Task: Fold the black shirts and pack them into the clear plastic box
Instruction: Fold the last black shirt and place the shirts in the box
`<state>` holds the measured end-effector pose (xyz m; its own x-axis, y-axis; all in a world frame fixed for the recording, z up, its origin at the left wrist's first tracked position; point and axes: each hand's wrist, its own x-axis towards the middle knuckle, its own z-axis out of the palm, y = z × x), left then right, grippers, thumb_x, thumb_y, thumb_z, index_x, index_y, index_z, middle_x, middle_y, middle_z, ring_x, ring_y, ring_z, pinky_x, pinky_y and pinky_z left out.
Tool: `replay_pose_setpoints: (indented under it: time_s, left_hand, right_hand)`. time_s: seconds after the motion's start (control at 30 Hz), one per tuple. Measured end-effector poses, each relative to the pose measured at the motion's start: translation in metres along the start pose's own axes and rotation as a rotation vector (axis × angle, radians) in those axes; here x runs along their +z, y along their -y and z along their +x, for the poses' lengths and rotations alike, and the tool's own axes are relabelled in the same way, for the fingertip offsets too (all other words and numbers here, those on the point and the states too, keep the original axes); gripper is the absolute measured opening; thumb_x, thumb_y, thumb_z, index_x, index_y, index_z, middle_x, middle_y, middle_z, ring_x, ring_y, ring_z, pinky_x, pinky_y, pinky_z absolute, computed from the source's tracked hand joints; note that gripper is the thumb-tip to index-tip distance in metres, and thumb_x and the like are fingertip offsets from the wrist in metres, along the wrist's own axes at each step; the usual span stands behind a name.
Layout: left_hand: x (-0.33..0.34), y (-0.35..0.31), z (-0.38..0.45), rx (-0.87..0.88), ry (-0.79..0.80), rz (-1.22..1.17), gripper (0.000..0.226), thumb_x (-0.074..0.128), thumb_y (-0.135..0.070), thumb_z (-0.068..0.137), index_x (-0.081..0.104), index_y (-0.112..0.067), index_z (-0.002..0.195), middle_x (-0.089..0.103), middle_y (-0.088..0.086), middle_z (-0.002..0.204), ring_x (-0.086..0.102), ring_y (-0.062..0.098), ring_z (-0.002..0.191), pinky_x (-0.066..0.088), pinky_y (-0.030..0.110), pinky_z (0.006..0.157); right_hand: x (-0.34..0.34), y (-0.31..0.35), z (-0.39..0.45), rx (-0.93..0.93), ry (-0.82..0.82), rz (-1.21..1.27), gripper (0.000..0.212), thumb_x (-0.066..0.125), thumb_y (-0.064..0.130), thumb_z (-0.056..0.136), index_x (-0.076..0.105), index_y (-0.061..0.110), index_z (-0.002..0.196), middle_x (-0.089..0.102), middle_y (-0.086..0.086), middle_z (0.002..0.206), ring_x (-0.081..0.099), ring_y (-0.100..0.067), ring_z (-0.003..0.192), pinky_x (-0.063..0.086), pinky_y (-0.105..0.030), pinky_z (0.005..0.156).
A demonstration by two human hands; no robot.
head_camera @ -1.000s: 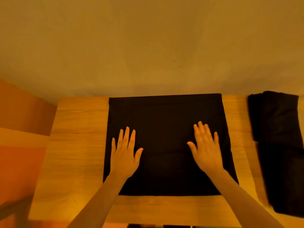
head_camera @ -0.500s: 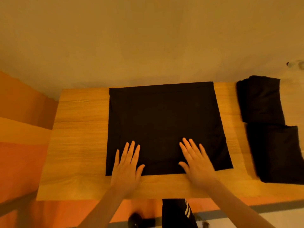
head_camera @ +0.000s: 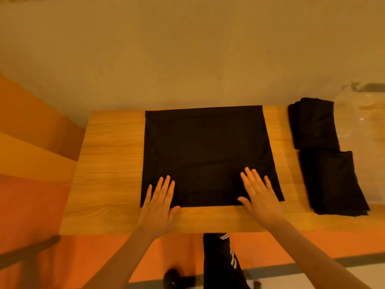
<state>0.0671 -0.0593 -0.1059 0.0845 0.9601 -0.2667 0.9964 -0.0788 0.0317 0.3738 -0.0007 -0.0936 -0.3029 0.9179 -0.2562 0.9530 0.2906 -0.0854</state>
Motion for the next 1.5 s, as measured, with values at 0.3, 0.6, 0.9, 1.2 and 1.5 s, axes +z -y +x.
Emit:
replay_pose_setpoints:
  time_s: [0.3,0.6,0.9,1.2,1.5]
  left_hand:
    - [0.025,-0.006,-0.039,0.046,0.08,-0.011,0.066,0.007,-0.053,0.096,0.024,-0.011,0.143,0.032,0.01,0.149,-0.001,0.02,0.144,0.004,0.041,0.113]
    - [0.015,-0.02,-0.025,0.212,-0.042,0.02,0.089,0.029,-0.069,0.082,0.012,-0.011,0.147,0.021,0.007,0.152,0.005,0.023,0.143,0.003,0.042,0.112]
    - [0.038,-0.025,-0.039,0.243,-0.005,0.049,0.091,0.045,-0.061,0.083,0.006,-0.011,0.148,0.025,0.009,0.15,-0.006,0.022,0.144,0.002,0.042,0.113]
    - [0.04,0.019,-0.057,0.303,-0.009,0.108,0.119,0.082,-0.008,0.057,0.006,-0.015,0.149,0.025,0.006,0.152,-0.011,0.015,0.144,0.001,0.034,0.114]
    - [0.026,0.019,-0.069,0.359,-0.031,-0.005,0.075,0.09,-0.009,0.041,0.067,-0.018,0.112,0.068,-0.001,0.113,0.06,0.013,0.111,0.049,0.027,0.091]
  right_hand:
    - [0.03,-0.005,-0.035,-0.044,0.126,-0.045,0.064,0.004,0.056,0.095,0.013,0.02,0.146,0.028,-0.003,0.15,-0.007,-0.012,0.143,0.002,-0.036,0.112]
    - [0.027,-0.007,-0.035,-0.144,0.068,-0.075,0.076,0.012,0.068,0.089,0.007,0.021,0.148,0.021,-0.003,0.152,-0.004,-0.014,0.143,0.001,-0.039,0.113]
    - [0.038,-0.016,-0.053,-0.213,0.1,-0.051,0.075,0.013,0.067,0.09,0.0,0.022,0.148,0.018,0.001,0.152,0.0,-0.015,0.144,0.006,-0.042,0.113]
    - [0.042,-0.036,-0.073,-0.238,0.088,-0.041,0.052,0.001,0.043,0.099,-0.001,0.025,0.148,0.037,0.0,0.143,-0.005,-0.01,0.144,0.005,-0.034,0.114]
    - [0.046,-0.042,-0.085,-0.334,0.039,-0.155,0.094,0.085,-0.004,0.043,0.051,0.019,0.128,0.059,-0.004,0.128,0.042,-0.015,0.128,0.013,-0.029,0.113]
